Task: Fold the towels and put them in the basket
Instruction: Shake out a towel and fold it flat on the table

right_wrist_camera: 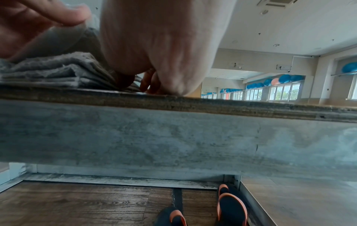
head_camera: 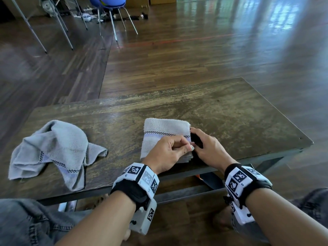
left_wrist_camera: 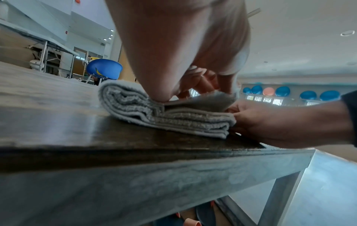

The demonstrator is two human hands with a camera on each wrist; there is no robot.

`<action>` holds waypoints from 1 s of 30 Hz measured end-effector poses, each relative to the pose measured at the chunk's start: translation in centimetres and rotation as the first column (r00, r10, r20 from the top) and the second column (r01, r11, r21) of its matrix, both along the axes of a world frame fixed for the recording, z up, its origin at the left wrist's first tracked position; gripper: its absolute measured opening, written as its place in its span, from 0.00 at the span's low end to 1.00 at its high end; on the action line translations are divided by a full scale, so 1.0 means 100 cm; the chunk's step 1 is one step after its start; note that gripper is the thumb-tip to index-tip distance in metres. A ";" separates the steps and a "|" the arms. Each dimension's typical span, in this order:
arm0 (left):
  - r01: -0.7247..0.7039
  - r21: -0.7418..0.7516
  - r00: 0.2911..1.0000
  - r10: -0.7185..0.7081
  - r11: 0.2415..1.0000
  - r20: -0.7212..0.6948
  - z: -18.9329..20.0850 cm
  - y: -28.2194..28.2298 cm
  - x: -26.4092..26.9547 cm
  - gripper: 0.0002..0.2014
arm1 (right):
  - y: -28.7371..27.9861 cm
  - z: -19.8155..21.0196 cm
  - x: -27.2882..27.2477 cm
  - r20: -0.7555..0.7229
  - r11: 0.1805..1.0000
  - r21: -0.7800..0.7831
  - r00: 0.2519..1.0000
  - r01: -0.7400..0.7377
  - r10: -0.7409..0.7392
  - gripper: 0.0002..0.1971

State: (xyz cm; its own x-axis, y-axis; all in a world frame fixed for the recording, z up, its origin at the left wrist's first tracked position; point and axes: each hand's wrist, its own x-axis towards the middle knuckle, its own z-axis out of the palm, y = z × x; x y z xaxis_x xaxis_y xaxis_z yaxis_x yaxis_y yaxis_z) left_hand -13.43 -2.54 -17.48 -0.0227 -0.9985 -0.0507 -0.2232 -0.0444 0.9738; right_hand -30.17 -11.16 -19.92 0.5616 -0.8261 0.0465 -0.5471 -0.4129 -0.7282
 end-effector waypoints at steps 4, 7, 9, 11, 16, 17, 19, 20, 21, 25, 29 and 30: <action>0.028 0.041 0.995 -0.032 0.999 0.097 -0.006 -0.002 0.002 0.04 | 0.000 -0.004 -0.001 0.075 1.000 -0.020 0.997 0.006 -0.004 0.32; 0.015 0.036 0.983 -0.021 0.999 0.183 -0.009 -0.002 0.000 0.04 | 0.000 -0.005 -0.003 0.125 0.998 -0.064 0.992 -0.023 0.031 0.34; 0.002 0.018 0.971 -0.006 1.000 0.239 -0.012 -0.002 -0.001 0.04 | 0.000 -0.006 -0.002 0.073 0.994 -0.110 0.997 -0.027 0.035 0.28; -0.013 -0.010 0.962 0.015 1.000 0.273 -0.013 -0.003 -0.002 0.05 | 0.000 -0.005 -0.002 0.074 0.993 -0.115 0.997 -0.017 0.025 0.23; -0.029 -0.013 0.954 0.032 0.999 0.297 -0.015 -0.004 -0.003 0.05 | -0.001 -0.001 0.001 0.166 0.998 -0.024 0.985 0.057 -0.052 0.17; -0.030 -0.007 0.956 0.031 1.000 0.293 -0.015 -0.005 -0.003 0.05 | -0.001 -0.002 0.002 0.173 0.997 0.002 0.982 0.080 -0.079 0.15; -0.038 -0.006 0.956 0.038 0.999 0.291 -0.015 -0.005 -0.003 0.04 | -0.001 -0.003 0.008 0.170 0.992 0.017 0.977 0.127 -0.128 0.10; -0.046 -0.010 0.955 0.047 0.999 0.293 -0.014 -0.006 -0.004 0.04 | -0.001 -0.005 0.012 0.165 0.987 0.014 0.973 0.159 -0.159 0.09; -0.058 -0.014 0.953 0.059 0.998 0.296 -0.013 -0.006 -0.005 0.04 | -0.001 -0.006 0.015 0.161 0.981 0.009 0.967 0.196 -0.195 0.10; -0.074 -0.025 0.956 0.078 0.997 0.284 -0.012 -0.004 -0.004 0.05 | -0.005 -0.003 0.025 0.082 0.963 -0.047 0.961 0.267 -0.263 0.10; -0.062 -0.046 0.957 0.073 0.997 0.280 -0.008 -0.001 -0.004 0.06 | -0.011 0.004 0.024 -0.003 0.969 -0.038 0.970 0.245 -0.245 0.19; -0.057 -0.046 0.956 0.068 0.997 0.286 -0.006 -0.001 -0.005 0.06 | -0.012 0.005 0.023 -0.017 0.970 -0.034 0.970 0.241 -0.241 0.19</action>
